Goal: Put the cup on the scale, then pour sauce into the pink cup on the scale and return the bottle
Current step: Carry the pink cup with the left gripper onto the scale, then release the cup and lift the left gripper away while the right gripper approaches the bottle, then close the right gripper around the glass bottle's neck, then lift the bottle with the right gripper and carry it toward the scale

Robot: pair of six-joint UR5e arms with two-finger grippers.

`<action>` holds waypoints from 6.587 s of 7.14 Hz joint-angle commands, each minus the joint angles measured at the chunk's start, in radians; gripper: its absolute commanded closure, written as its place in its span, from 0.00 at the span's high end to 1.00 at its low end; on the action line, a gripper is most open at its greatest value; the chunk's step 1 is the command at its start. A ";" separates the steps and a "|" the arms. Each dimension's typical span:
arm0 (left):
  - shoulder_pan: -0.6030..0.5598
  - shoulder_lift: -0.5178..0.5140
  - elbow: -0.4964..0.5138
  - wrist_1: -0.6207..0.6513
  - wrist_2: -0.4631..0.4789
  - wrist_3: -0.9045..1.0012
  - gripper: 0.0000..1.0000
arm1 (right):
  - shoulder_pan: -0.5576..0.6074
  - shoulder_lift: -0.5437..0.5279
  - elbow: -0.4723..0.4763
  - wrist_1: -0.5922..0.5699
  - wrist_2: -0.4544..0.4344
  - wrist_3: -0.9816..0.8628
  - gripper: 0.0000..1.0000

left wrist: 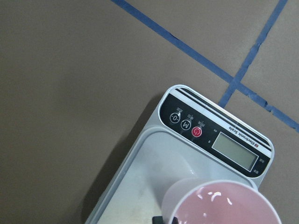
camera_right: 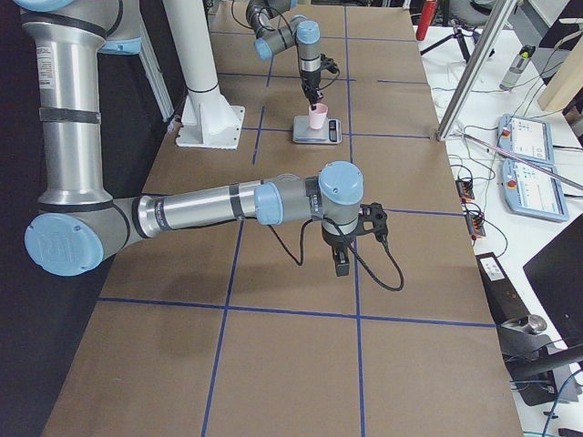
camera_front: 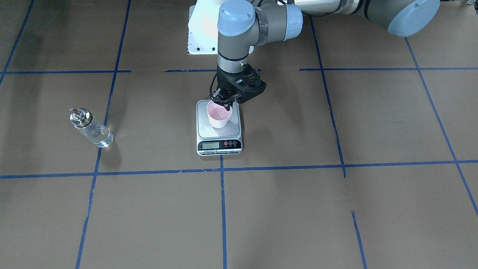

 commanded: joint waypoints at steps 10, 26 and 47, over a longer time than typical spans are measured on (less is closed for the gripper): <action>-0.223 0.219 -0.513 0.268 -0.101 0.439 1.00 | -0.298 -0.038 0.602 -0.193 -0.086 0.639 1.00; -0.674 0.979 -0.278 -0.404 -0.201 1.653 1.00 | -1.138 -0.201 0.230 0.727 -1.270 1.187 1.00; -0.704 0.985 -0.266 -0.402 -0.196 1.676 1.00 | -1.100 -0.023 -0.017 0.902 -1.352 1.039 0.00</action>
